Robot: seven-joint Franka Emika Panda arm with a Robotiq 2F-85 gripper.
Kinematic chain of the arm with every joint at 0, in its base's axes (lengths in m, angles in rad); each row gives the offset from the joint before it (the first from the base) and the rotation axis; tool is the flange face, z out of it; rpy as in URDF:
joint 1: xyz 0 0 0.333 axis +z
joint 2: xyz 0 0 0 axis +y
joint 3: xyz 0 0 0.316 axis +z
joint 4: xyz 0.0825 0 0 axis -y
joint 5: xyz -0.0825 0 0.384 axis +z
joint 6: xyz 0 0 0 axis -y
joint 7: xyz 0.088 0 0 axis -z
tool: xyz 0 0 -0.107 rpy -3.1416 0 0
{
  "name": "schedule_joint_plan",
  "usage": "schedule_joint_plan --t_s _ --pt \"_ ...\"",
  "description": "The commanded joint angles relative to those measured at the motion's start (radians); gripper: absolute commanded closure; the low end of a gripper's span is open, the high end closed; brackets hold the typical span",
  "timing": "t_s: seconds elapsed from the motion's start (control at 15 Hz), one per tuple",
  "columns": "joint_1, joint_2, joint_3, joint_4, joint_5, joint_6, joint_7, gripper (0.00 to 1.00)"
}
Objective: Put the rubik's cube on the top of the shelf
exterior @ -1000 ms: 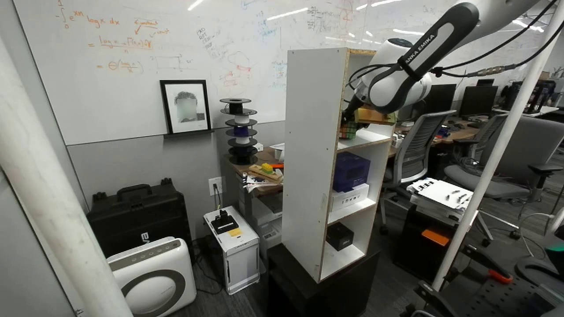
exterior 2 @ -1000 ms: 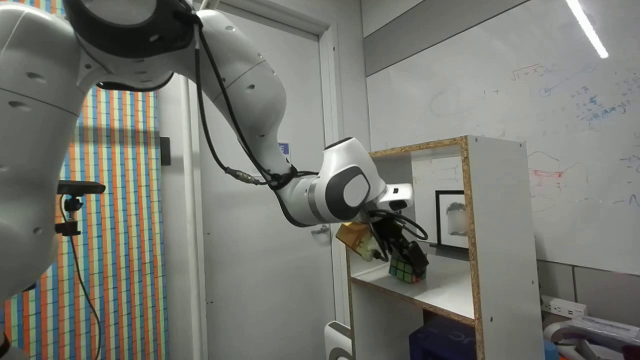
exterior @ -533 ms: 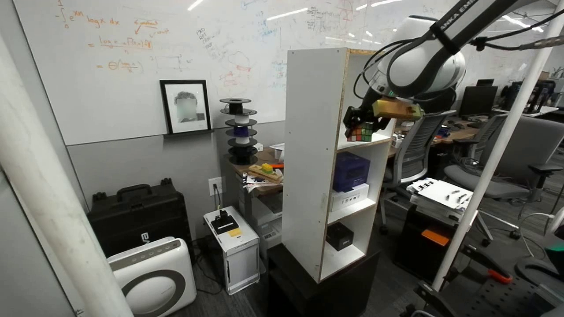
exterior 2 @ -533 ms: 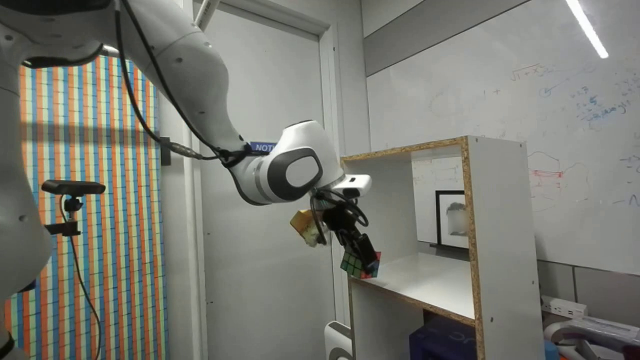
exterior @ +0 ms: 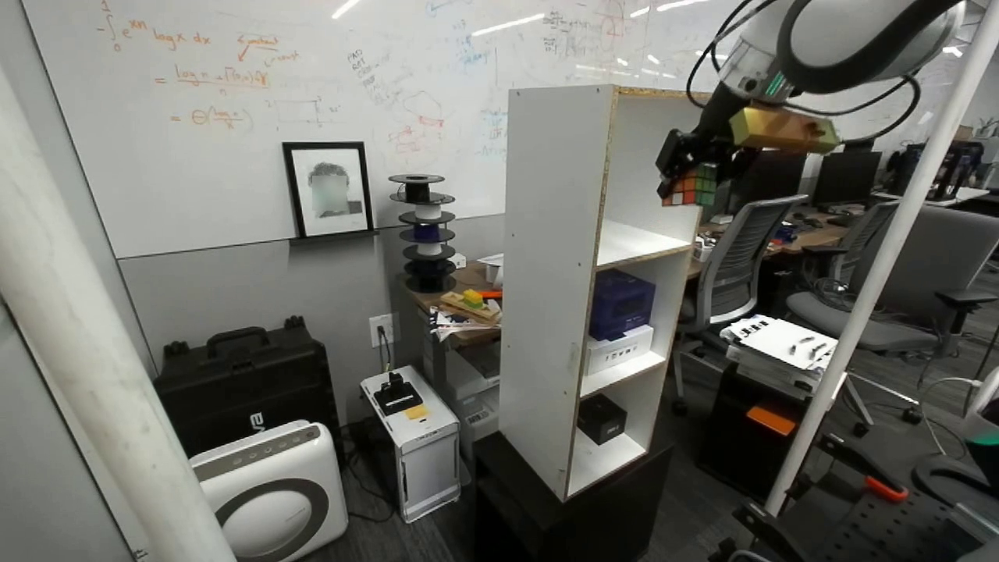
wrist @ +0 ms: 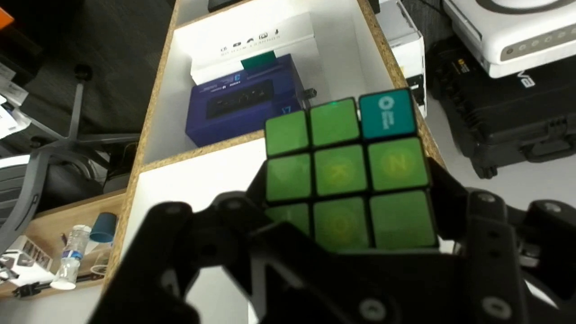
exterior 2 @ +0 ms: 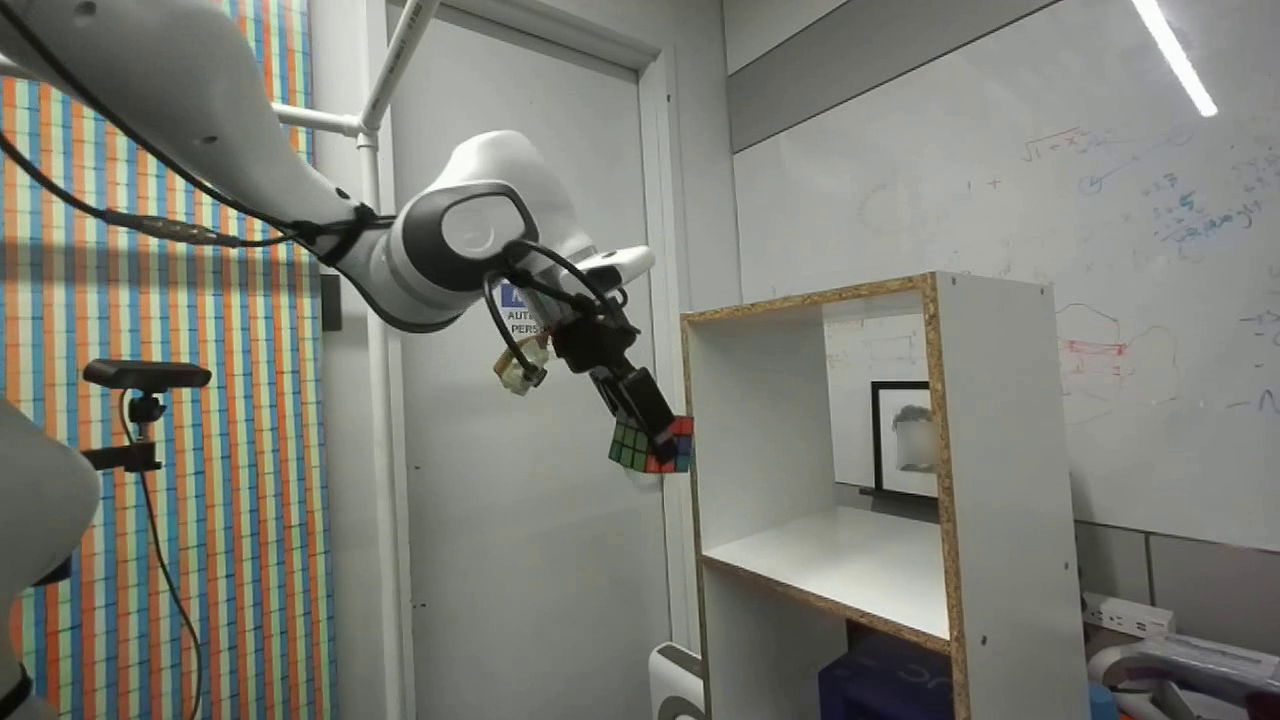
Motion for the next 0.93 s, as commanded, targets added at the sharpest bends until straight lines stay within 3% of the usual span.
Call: schedule_joint_plan --t_s 0.0,0.2,0.33,0.6,0.87 --pt "-0.005 -0.192 0.013 0.048 0.052 -0.135 0.033 0.50" --pt "-0.034 -0.222 0.002 0.180 0.052 -0.163 0.027 0.50" --pt "-0.065 -0.161 -0.009 0.286 0.055 -0.123 0.042 0.50" --pt "-0.142 0.000 0.014 0.464 0.025 -0.072 0.095 0.50" --pt "-0.163 0.219 0.023 0.606 0.002 -0.043 0.157 0.50"
